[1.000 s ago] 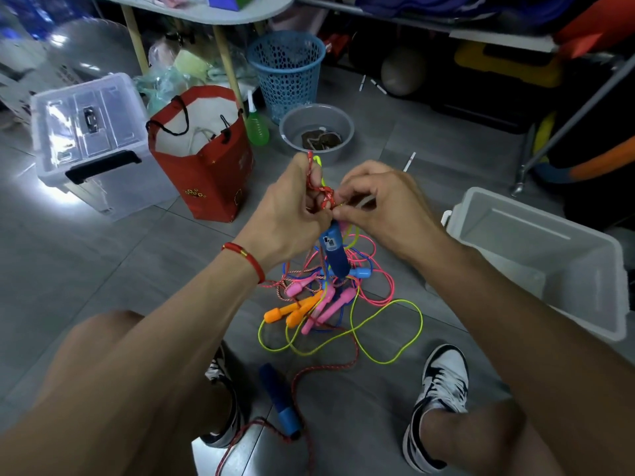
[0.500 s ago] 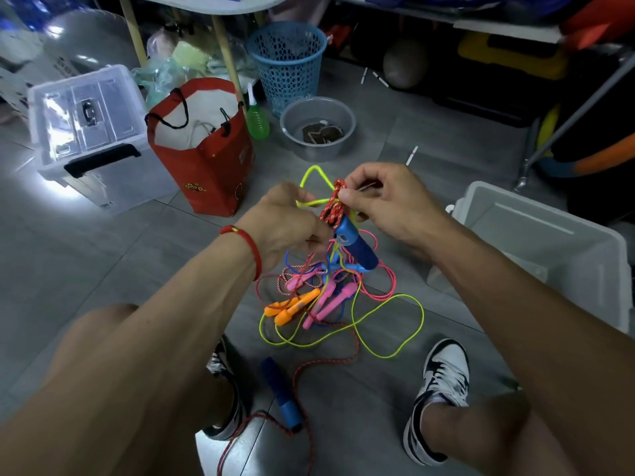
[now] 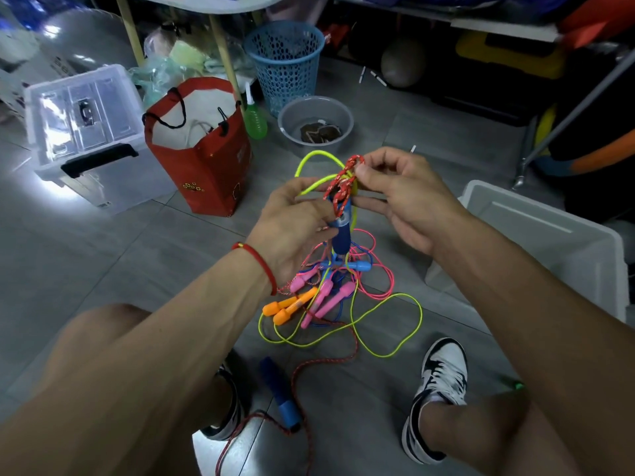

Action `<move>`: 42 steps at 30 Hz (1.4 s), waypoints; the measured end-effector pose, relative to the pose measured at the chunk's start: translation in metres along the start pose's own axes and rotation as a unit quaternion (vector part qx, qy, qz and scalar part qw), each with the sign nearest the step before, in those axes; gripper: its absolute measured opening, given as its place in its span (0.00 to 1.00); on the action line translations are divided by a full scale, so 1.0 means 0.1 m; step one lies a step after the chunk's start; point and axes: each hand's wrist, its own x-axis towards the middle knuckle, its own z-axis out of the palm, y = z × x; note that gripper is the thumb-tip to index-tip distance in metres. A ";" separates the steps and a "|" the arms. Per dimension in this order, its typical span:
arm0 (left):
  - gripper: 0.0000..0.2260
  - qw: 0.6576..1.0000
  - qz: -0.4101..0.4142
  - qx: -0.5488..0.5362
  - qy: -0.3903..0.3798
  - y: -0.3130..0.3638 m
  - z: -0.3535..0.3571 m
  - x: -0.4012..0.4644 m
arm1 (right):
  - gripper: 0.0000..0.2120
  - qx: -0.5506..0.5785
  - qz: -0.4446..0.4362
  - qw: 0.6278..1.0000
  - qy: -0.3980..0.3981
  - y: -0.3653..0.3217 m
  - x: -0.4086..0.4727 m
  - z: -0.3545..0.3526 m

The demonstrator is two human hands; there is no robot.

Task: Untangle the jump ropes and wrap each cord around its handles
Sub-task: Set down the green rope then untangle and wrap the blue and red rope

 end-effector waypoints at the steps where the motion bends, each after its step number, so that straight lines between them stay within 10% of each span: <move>1: 0.22 1.000 0.003 -0.002 0.015 0.00 0.02 0.00 | 0.04 0.006 0.000 1.000 -0.001 0.00 0.00 0.00; 10: 0.21 0.999 -0.025 -0.037 -0.008 0.03 0.02 -0.03 | 0.04 0.041 0.015 0.999 -0.002 -0.03 -0.04 -0.01; 17: 0.24 0.976 0.186 -0.008 0.116 0.00 0.01 0.05 | 0.09 -0.061 0.023 0.995 0.081 -0.03 0.00 0.03; 23: 0.17 0.977 0.189 -0.004 0.102 0.07 0.00 0.07 | 0.06 -0.043 0.025 0.997 0.059 -0.09 -0.03 0.03; 31: 0.20 0.997 0.081 0.006 0.005 0.01 0.04 0.02 | 0.05 -0.169 -0.110 0.979 0.036 -0.06 0.03 -0.04; 42: 0.23 0.942 0.060 0.259 -0.203 -0.01 -0.01 0.05 | 0.07 -0.007 -0.143 0.986 -0.084 -0.23 -0.07 -0.12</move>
